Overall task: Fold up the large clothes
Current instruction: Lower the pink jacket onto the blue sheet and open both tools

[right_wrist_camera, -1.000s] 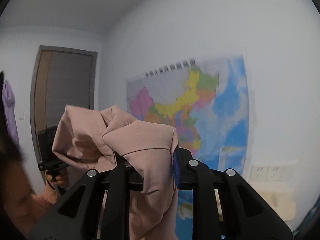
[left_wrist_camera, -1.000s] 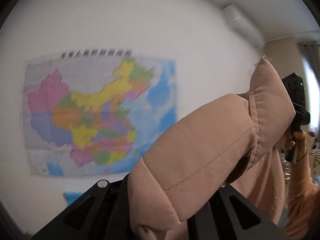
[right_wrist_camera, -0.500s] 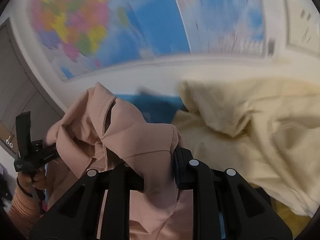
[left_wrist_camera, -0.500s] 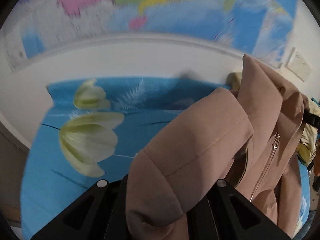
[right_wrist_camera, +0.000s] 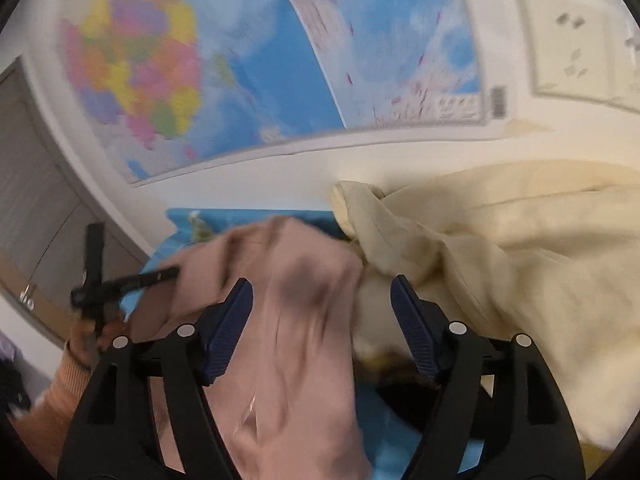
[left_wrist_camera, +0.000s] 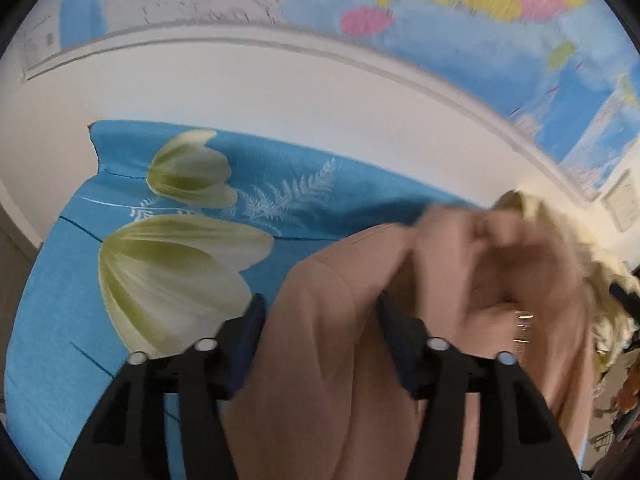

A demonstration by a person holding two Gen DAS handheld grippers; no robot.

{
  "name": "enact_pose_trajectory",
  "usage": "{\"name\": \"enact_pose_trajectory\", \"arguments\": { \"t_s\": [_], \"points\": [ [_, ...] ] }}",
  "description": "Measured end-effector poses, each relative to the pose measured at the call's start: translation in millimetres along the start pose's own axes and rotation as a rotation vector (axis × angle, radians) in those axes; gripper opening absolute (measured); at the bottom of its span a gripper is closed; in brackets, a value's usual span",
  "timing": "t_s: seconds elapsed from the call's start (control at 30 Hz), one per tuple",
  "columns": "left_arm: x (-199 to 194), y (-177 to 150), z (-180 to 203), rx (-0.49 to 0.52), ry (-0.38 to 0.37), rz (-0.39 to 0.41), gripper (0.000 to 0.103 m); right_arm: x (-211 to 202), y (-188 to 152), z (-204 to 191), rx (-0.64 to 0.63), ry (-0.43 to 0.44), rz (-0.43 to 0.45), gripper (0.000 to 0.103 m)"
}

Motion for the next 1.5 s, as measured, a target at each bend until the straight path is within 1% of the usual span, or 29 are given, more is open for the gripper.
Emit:
{"name": "enact_pose_trajectory", "arguments": {
  "t_s": [0.1,0.23,0.27,0.3,0.33,0.37,0.4,0.47,0.57,0.6,0.63,0.67,0.77,0.8,0.83,0.87,0.9,0.93,1.0,1.07,1.13,1.17,1.2,1.23,1.27,1.3,1.4,1.47,1.5],
  "points": [
    [-29,4,15,0.079,-0.017,0.088,0.06,-33,-37,0,-0.062,-0.013,-0.034,0.077],
    [-48,-2,68,0.203,-0.134,0.128,0.06,-38,-111,2,-0.044,-0.009,-0.171,0.077],
    [-48,-5,82,0.233,-0.161,0.127,0.06,-35,-127,2,-0.019,0.013,-0.21,0.073],
    [-47,-9,95,0.26,-0.184,0.122,0.06,-33,-140,0,0.006,0.049,-0.241,0.065],
    [-41,-15,112,0.291,-0.207,0.11,0.06,-31,-148,1,0.02,0.067,-0.26,0.029],
    [-36,-20,123,0.31,-0.216,0.1,0.06,-31,-154,1,0.028,0.076,-0.275,0.002],
    [-31,-27,135,0.335,-0.224,0.082,0.06,-32,-154,4,0.037,0.076,-0.275,0.003],
    [-29,-36,144,0.37,-0.23,0.067,0.06,-52,-136,17,0.027,0.02,-0.202,0.002],
    [-45,-34,130,0.384,-0.215,0.124,0.062,-94,-91,48,0.066,-0.056,-0.067,0.002],
    [-52,-32,119,0.376,-0.203,0.142,0.063,-103,-82,60,0.073,-0.094,-0.045,0.002],
    [-62,-30,99,0.356,-0.187,0.161,0.065,-109,-78,77,0.057,-0.179,-0.033,0.003],
    [-69,-29,82,0.339,-0.16,0.172,0.069,-110,-79,88,0.061,-0.223,-0.034,0.004],
    [-87,-38,17,0.281,-0.046,0.178,0.074,-93,-104,117,0.136,-0.272,-0.11,0.013],
    [-90,-44,2,0.26,-0.034,0.162,0.076,-91,-111,123,0.15,-0.276,-0.124,0.015],
    [-94,-58,-20,0.238,-0.03,0.126,0.076,-88,-119,125,0.17,-0.267,-0.138,0.026],
    [-97,-71,-33,0.228,-0.024,0.099,0.076,-89,-123,126,0.189,-0.257,-0.134,0.048],
    [-99,-84,-46,0.224,-0.016,0.07,0.076,-92,-125,124,0.209,-0.243,-0.115,0.055],
    [-102,-103,-62,0.221,-0.003,0.036,0.076,-96,-125,120,0.223,-0.219,-0.088,0.06],
    [-109,-127,-76,0.201,-0.029,-0.001,0.076,-102,-129,112,0.229,-0.182,-0.074,0.062],
    [-121,-150,-79,0.162,-0.113,-0.017,0.076,-110,-135,101,0.229,-0.149,-0.07,0.068],
    [-131,-170,-73,0.155,-0.173,-0.037,0.075,-110,-146,86,0.218,-0.128,-0.089,0.068],
    [-132,-179,-71,0.169,-0.174,-0.041,0.072,-115,-152,82,0.212,-0.123,-0.094,0.068],
    [-132,-186,-67,0.189,-0.17,-0.047,0.053,-120,-158,77,0.21,-0.113,-0.1,0.068],
    [-132,-194,-66,0.215,-0.13,-0.042,0.043,-123,-164,73,0.213,-0.103,-0.105,0.069],
    [-133,-194,-66,0.231,-0.109,-0.026,0.017,-124,-168,71,0.215,-0.098,-0.107,0.069],
    [-135,-195,-64,0.226,-0.117,-0.038,0.004,-125,-173,69,0.217,-0.095,-0.109,0.069],
    [-146,-173,-72,0.257,-0.016,0.01,0.002,-128,-182,63,0.23,-0.08,-0.115,0.066],
    [-164,-134,-88,0.258,0.074,0.092,0.002,-134,-182,64,0.256,-0.067,-0.102,0.062],
    [-175,-108,-100,0.227,0.122,0.13,0.002,-136,-180,64,0.262,-0.071,-0.096,0.062]
  ]
}}
Point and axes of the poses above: each gripper's, at about its wrist camera, not at the fingertips, and x roughly the way its jaws point, z to its right, y to its top, the point moved 10 cm from there along x, roughly the way its jaws point, and after that the axes turned 9 degrees about z, right-handed, at the moved point
